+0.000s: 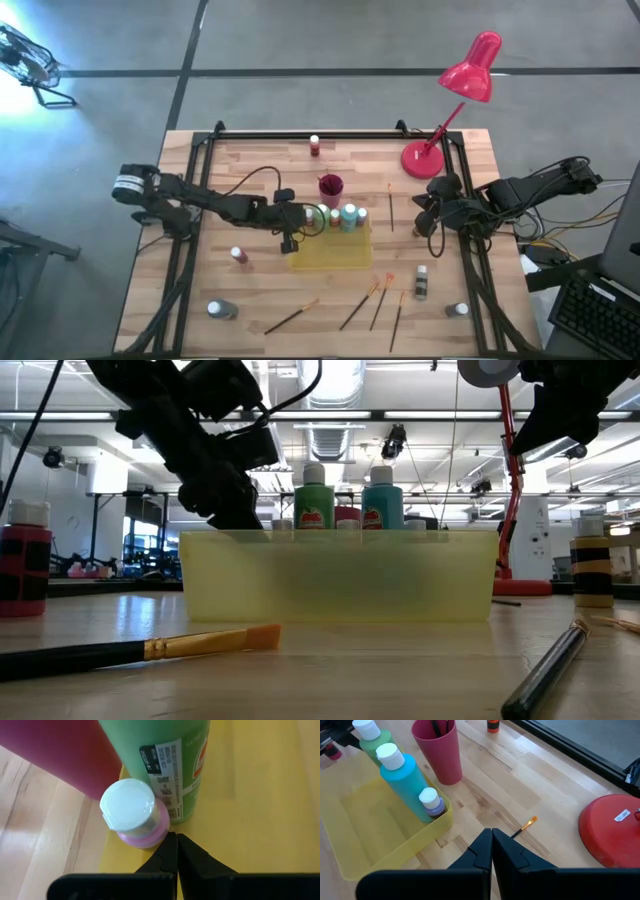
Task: Pick & Place Paint Supplies
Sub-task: Put the small pink paint bottle into the yellow bin, then put the large blue paint bottle into the yellow bin
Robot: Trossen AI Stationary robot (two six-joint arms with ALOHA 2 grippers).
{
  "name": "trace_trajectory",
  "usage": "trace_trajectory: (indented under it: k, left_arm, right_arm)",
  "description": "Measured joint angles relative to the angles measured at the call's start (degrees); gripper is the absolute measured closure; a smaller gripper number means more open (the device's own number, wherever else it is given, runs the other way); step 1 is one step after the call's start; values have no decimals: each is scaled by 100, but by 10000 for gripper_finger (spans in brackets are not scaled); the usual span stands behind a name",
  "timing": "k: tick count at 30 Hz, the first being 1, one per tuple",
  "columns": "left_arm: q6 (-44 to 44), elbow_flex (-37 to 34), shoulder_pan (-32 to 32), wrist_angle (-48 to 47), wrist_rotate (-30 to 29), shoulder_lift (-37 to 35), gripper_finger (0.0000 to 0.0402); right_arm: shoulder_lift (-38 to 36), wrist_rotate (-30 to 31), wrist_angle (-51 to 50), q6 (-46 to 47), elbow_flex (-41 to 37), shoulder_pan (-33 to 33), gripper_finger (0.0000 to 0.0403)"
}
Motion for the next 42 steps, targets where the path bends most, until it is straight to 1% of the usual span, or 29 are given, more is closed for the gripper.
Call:
trace_trajectory:
  k: [4,7,14,20,24,27,32,37,42]
  left_arm:
    - [0,0,0,-107,1,-4,401]
    - [-22,54,0,-491,2,-67,401]
    - [-328,433,-153,-1416,3,-585,400]
    - [-696,1079,-645,-2592,29,-1063,399]
    - [-1075,1741,-1190,-3544,-212,-1292,399]
    - [-1525,2310,-1675,-4291,-494,-1346,398]
    - [-2442,3147,-2368,-5161,-523,-1375,389]
    - [-3722,3661,-3023,-5719,-98,-1344,364]
    - [-5453,3801,-3660,-6271,272,-1338,324]
  right_arm:
    - [0,-1,-1,-1,0,0,394]
    - [0,-1,1,0,0,-2,394]
    - [0,0,1,0,0,-2,394]
    - [0,1,0,-1,0,0,394]
    - [0,1,1,-1,-2,-2,394]
    - [0,1,2,-1,0,-2,394]
    - [0,1,-1,-1,-2,-2,394]
    - [0,-1,-1,-1,0,0,394]
    - [0,-1,1,1,0,-2,394]
